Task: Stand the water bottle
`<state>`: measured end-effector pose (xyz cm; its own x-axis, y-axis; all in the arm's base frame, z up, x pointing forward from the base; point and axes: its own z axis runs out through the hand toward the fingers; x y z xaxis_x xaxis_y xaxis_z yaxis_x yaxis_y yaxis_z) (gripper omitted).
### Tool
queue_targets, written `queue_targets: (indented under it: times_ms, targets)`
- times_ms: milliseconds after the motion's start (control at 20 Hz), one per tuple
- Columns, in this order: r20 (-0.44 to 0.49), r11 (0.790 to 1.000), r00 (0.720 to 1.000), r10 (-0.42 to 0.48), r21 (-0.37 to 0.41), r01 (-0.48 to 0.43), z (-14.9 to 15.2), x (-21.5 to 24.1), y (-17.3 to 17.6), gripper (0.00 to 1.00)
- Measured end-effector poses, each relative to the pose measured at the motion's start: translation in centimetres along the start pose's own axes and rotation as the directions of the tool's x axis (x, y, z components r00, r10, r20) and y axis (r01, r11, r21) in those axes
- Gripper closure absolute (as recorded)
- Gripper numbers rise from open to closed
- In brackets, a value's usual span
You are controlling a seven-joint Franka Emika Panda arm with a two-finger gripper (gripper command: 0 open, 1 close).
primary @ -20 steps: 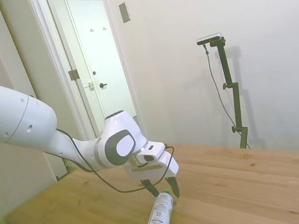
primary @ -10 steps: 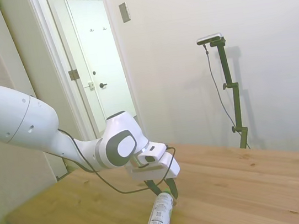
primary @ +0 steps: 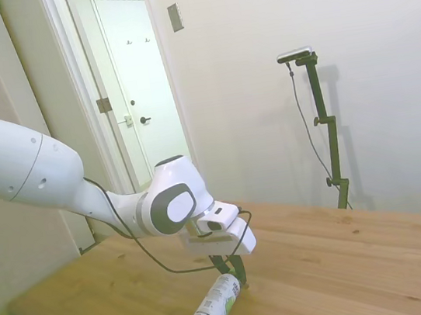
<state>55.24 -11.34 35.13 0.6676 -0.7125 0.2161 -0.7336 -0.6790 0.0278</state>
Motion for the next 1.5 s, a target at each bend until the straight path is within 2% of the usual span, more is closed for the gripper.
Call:
queue_targets:
  times_ms: [200, 300, 400, 650, 850, 900, 1000, 1050, 1150, 1350, 1500]
  targets:
    - [-0.007, 0.990, 0.990, 0.138, 0.042, -0.138, -1.6, 1.6, -0.3, 1.00]
    - [-0.019, 0.971, 0.974, 0.225, 0.083, -0.223, -3.4, 2.8, -0.5, 1.00]
    - [-0.046, 0.944, 0.950, 0.309, 0.132, -0.301, -6.2, 4.3, -0.5, 1.00]
    - [-0.148, 0.861, 0.860, 0.488, 0.240, -0.447, -12.8, 6.1, 0.4, 1.00]
    - [-0.258, 0.810, 0.775, 0.577, 0.302, -0.503, -14.8, 6.0, 0.1, 1.00]
    - [-0.250, 0.810, 0.778, 0.576, 0.302, -0.503, -14.5, 4.8, -1.1, 1.00]
    - [-0.260, 0.814, 0.778, 0.572, 0.298, -0.499, -14.4, 4.7, -1.0, 1.00]
    - [-0.268, 0.809, 0.770, 0.579, 0.303, -0.503, -14.4, 4.7, -1.1, 1.00]
    - [-0.295, 0.782, 0.730, 0.617, 0.333, -0.526, -14.4, 5.1, -1.5, 1.00]
    - [-0.344, 0.709, 0.622, 0.703, 0.404, -0.578, -14.0, 6.7, -3.6, 1.00]
    - [-0.340, 0.656, 0.564, 0.753, 0.455, -0.602, -13.3, 8.0, -6.4, 1.00]
